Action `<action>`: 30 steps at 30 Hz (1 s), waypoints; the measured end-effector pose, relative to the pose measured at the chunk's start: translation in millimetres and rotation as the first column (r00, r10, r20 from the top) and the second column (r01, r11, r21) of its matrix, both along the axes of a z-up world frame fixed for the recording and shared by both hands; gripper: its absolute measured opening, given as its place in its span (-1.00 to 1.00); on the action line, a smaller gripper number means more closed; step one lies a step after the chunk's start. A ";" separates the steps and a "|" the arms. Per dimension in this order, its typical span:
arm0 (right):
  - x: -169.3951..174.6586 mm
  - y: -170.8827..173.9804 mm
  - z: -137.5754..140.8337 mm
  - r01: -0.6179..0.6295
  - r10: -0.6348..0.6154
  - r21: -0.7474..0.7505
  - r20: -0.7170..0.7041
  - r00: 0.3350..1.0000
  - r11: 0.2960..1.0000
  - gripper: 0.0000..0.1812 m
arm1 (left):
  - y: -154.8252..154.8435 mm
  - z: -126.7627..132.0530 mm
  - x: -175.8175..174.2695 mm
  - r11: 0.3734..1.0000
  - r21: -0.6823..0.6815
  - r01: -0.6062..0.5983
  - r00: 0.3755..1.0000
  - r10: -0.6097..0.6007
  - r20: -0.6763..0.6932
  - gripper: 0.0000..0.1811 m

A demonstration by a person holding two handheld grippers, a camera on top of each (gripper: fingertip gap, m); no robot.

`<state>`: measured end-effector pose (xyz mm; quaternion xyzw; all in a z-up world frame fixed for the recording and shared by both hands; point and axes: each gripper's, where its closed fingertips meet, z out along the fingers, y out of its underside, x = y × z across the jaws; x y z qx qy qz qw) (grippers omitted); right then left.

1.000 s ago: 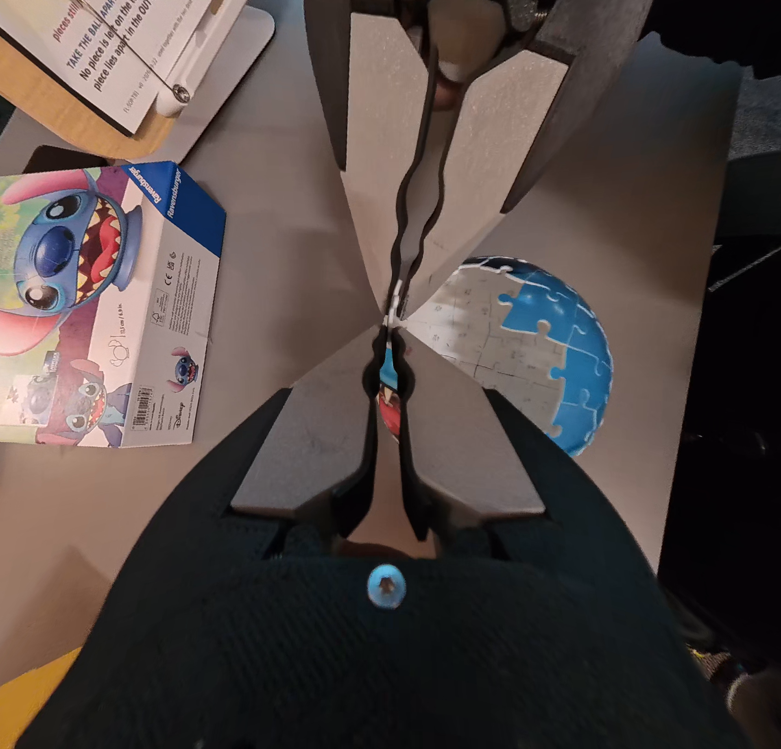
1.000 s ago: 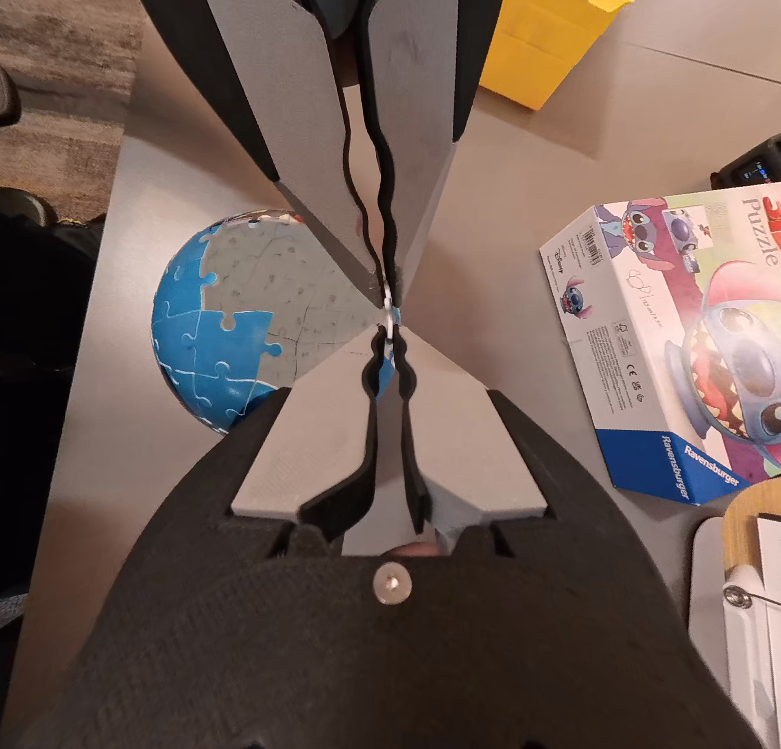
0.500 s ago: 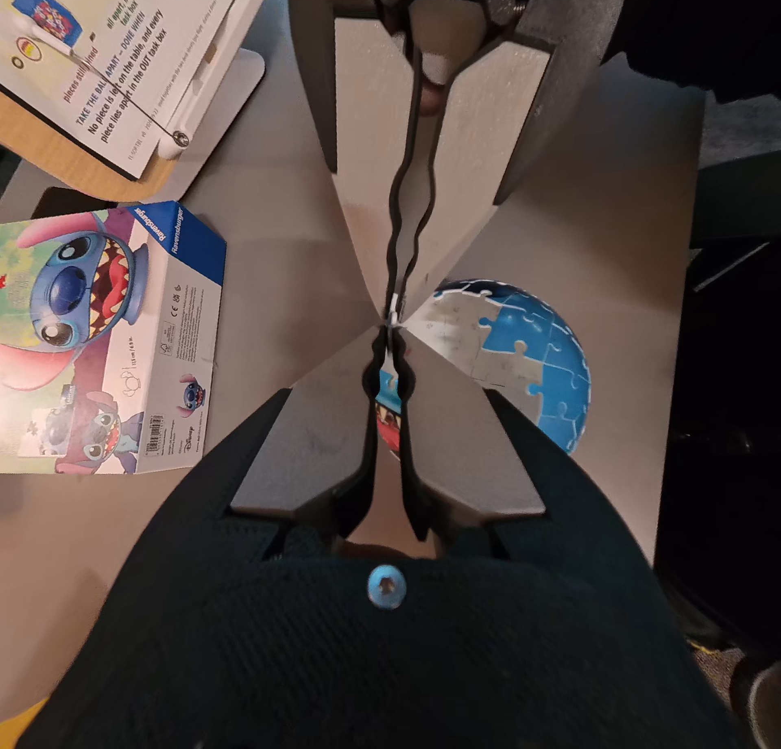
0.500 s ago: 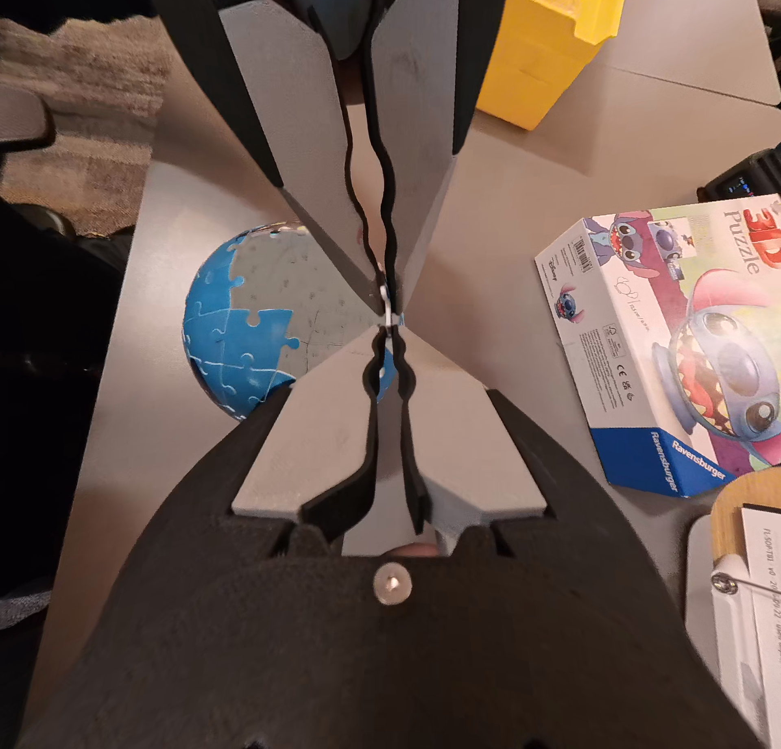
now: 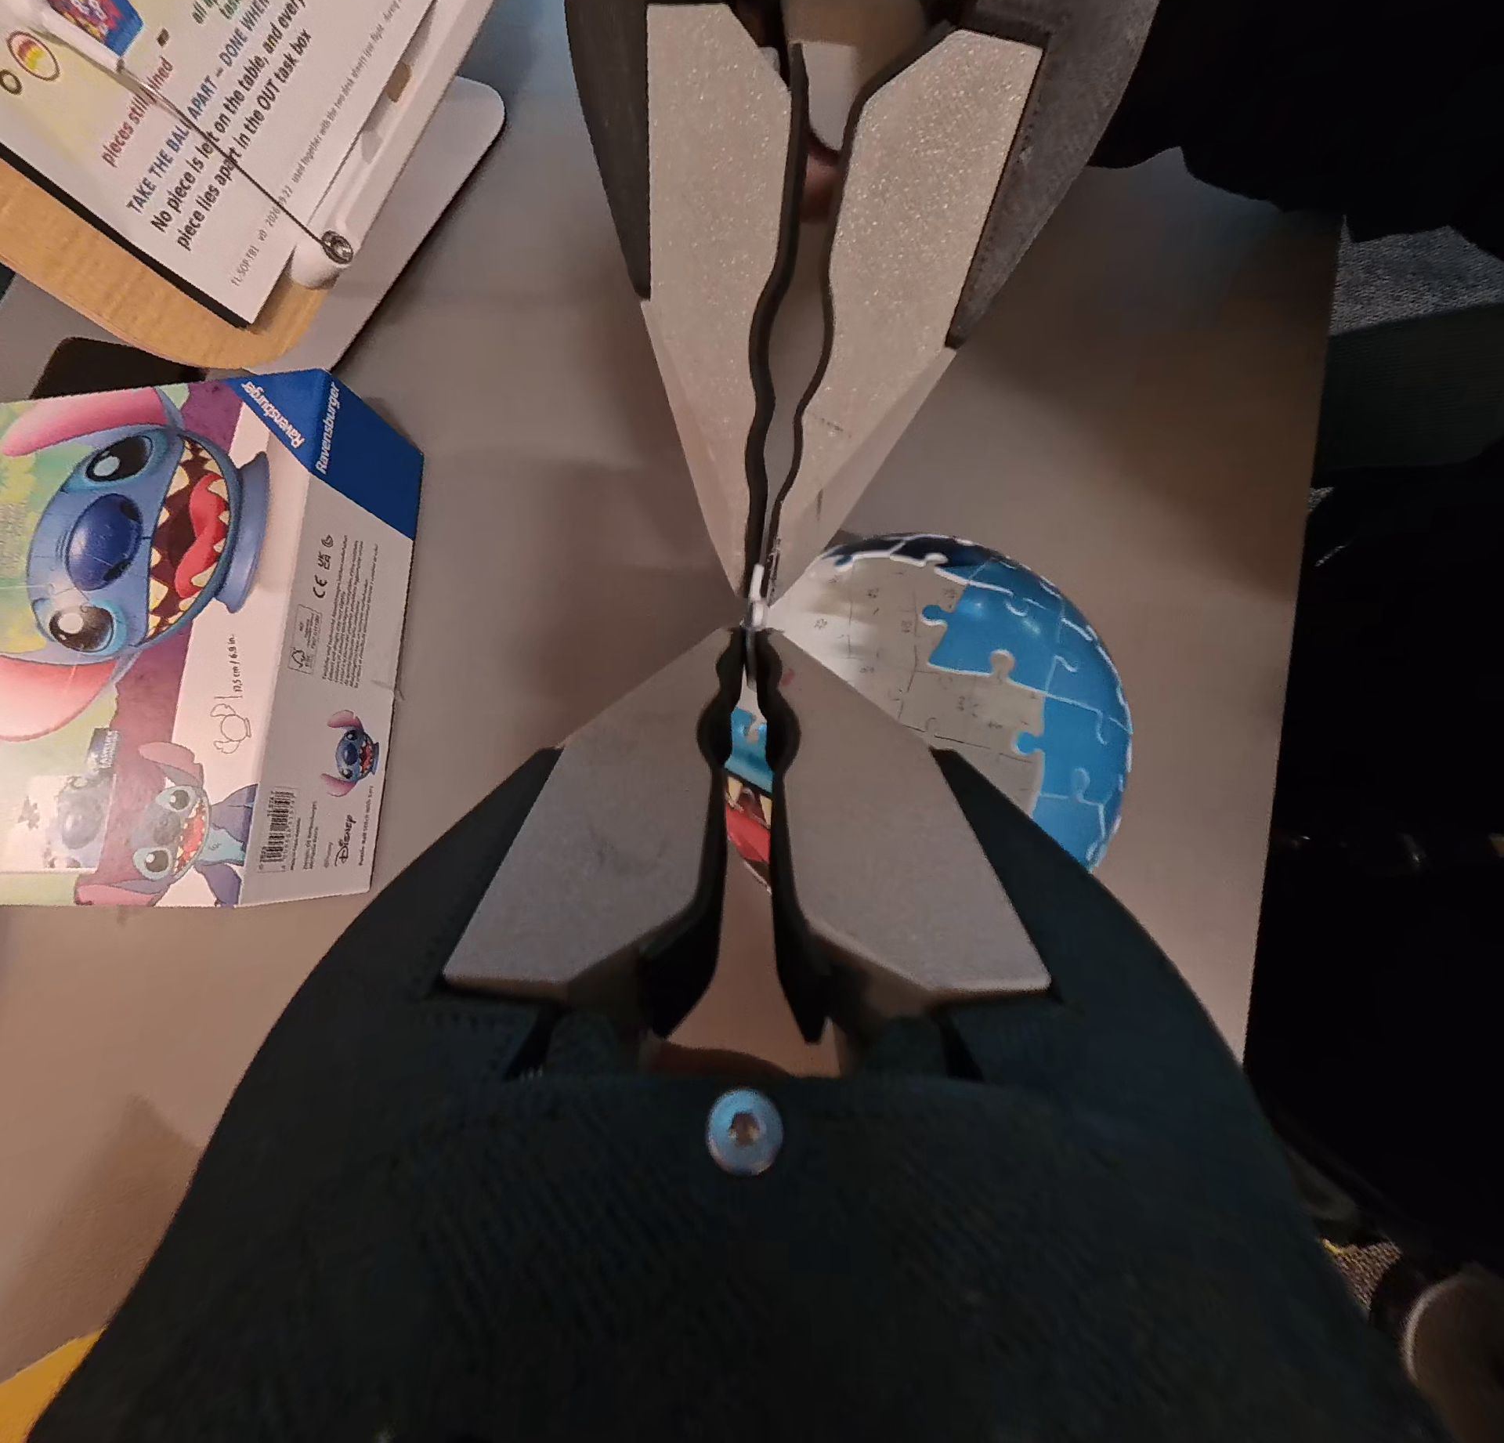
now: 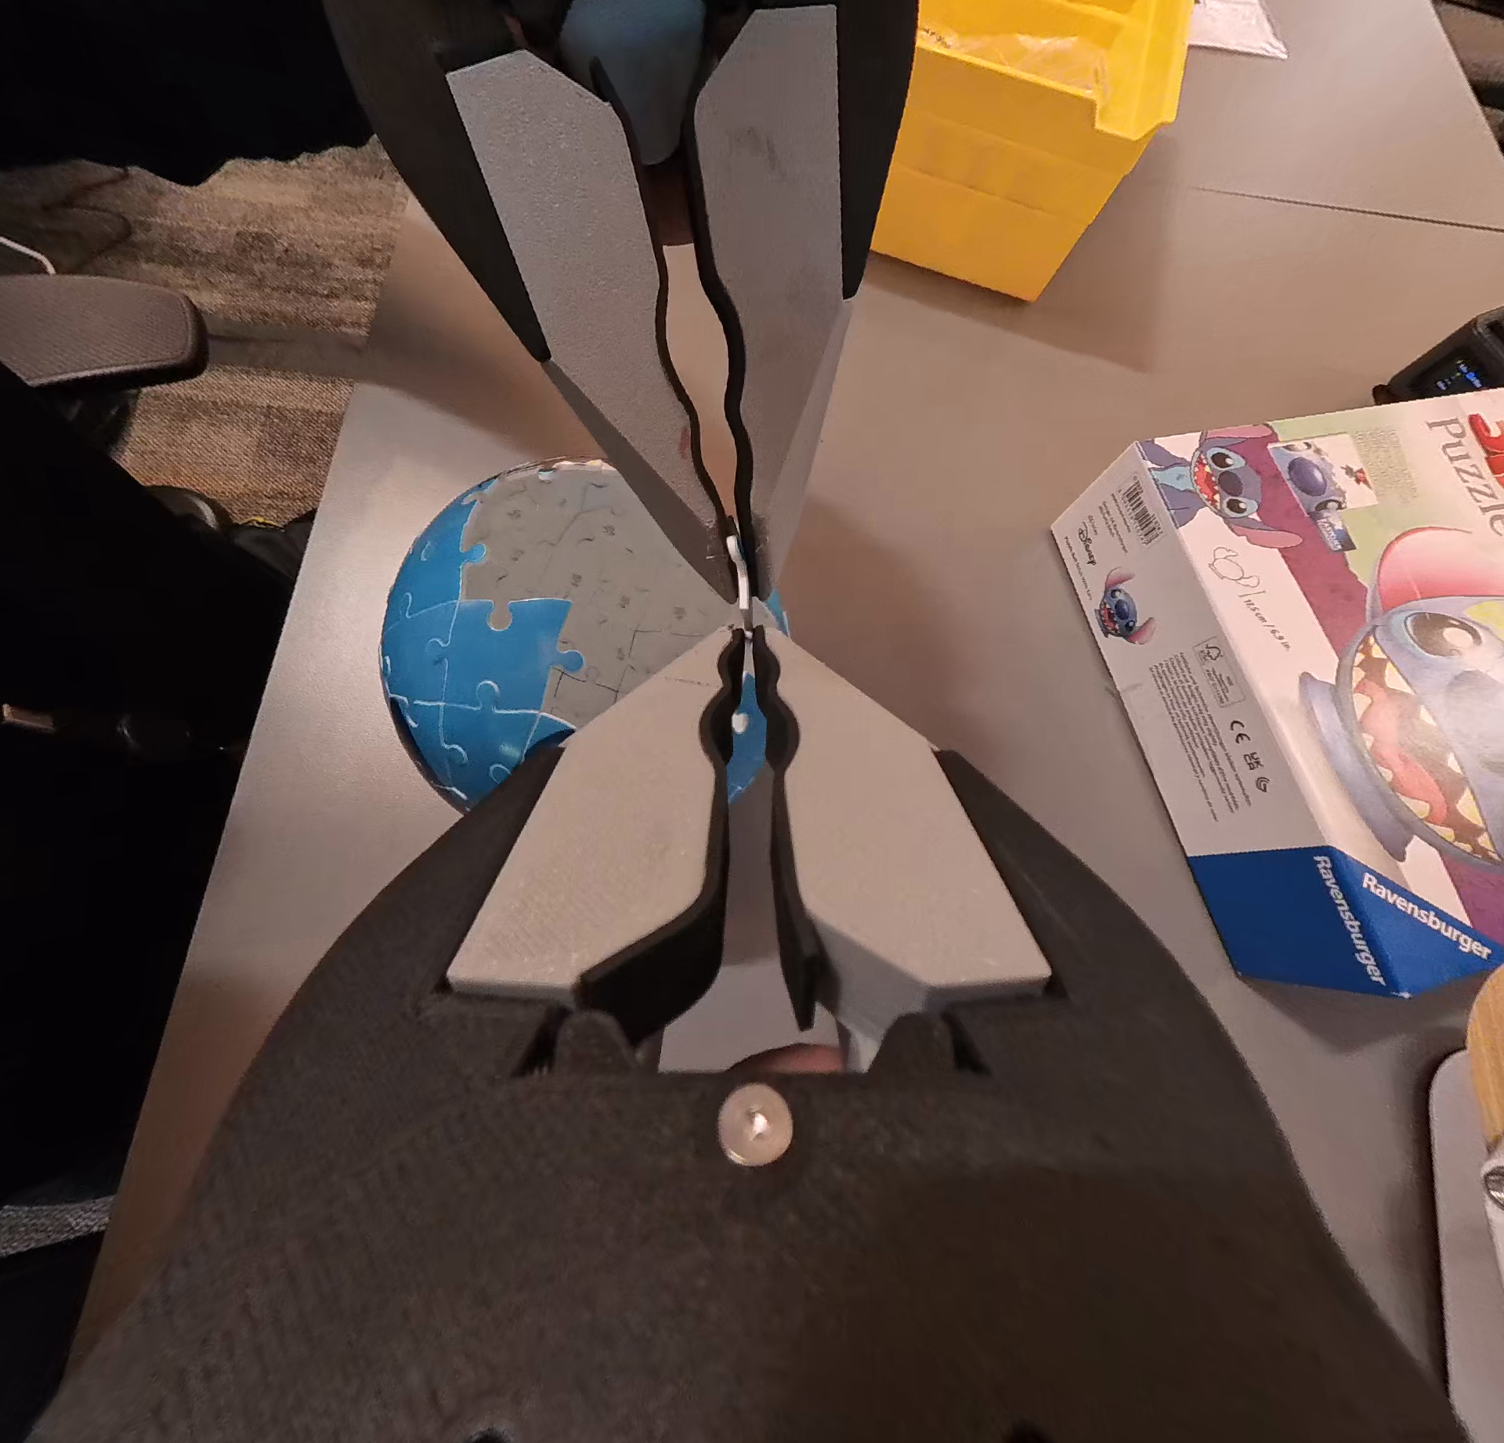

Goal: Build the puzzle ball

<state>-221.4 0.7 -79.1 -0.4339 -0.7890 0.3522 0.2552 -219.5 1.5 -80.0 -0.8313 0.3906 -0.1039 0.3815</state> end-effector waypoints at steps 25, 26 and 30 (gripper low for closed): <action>4.7 0.4 16.3 -0.011 0.008 -0.048 -0.056 0.998 0.999 -0.98 | 0.7 -1.0 3.0 1.000 -0.005 0.007 1.000 -0.007 0.001 -1.00; 4.9 -0.3 15.7 -0.015 0.012 -0.049 -0.054 0.998 0.999 -0.98 | 0.8 -0.6 4.2 1.000 -0.004 0.010 1.000 -0.010 0.002 -1.00; 2.9 -0.7 10.7 -0.009 0.008 -0.024 -0.044 0.999 1.000 -1.00 | 2.3 -1.9 4.6 1.000 -0.005 0.010 1.000 -0.010 -0.012 -1.00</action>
